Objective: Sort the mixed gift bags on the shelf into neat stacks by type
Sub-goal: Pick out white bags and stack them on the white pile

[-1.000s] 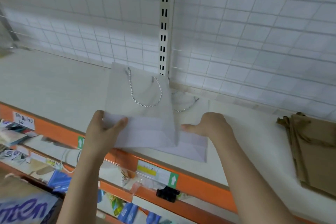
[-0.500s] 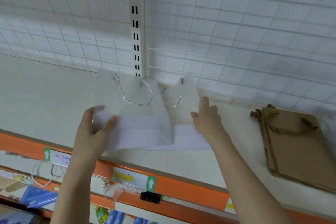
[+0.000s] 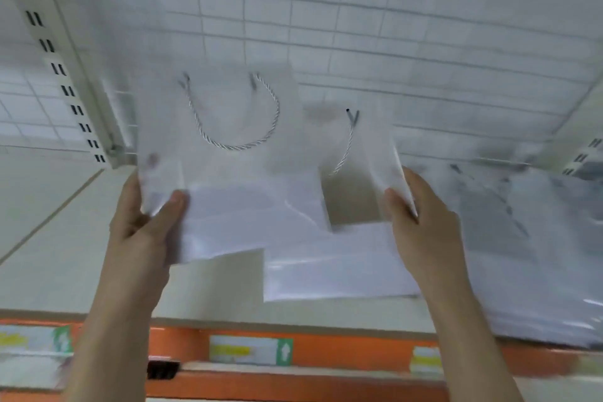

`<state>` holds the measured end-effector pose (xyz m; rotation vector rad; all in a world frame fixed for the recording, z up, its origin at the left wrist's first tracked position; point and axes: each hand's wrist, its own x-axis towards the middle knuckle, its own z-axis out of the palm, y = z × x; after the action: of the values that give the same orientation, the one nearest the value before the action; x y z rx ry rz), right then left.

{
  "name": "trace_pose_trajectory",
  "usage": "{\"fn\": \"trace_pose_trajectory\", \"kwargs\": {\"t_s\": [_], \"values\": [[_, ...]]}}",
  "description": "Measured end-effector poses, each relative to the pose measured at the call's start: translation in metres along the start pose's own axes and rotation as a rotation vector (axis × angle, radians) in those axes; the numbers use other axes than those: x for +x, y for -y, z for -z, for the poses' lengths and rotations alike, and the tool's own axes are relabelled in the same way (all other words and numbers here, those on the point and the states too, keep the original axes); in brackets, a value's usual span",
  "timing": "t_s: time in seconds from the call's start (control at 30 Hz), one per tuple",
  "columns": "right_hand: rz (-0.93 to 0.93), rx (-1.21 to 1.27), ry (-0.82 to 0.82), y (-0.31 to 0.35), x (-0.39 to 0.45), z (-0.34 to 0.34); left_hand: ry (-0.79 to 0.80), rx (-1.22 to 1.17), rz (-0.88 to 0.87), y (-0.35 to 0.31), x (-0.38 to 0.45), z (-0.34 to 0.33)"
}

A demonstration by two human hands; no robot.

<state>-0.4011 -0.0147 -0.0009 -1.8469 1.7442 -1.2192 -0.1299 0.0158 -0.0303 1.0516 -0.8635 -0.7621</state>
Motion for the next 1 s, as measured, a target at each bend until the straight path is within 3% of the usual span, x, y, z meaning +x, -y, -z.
{"fn": "trace_pose_trajectory", "kwargs": {"t_s": [0.23, 0.4, 0.57, 1.0], "values": [[-0.115, 0.006, -0.125, -0.109, -0.028, 0.134, 0.133, -0.053, 0.081, 0.025, -0.084, -0.143], [-0.256, 0.031, -0.210, -0.160, -0.040, 0.189, 0.239, -0.031, 0.100, 0.036, -0.127, -0.208], [-0.311, 0.021, -0.201, -0.186, -0.044, 0.208, 0.343, 0.033, 0.060, 0.032, -0.137, -0.238], [-0.314, -0.029, -0.289, -0.226, -0.005, 0.245, 0.357, 0.178, 0.187, 0.053, -0.128, -0.273]]}}
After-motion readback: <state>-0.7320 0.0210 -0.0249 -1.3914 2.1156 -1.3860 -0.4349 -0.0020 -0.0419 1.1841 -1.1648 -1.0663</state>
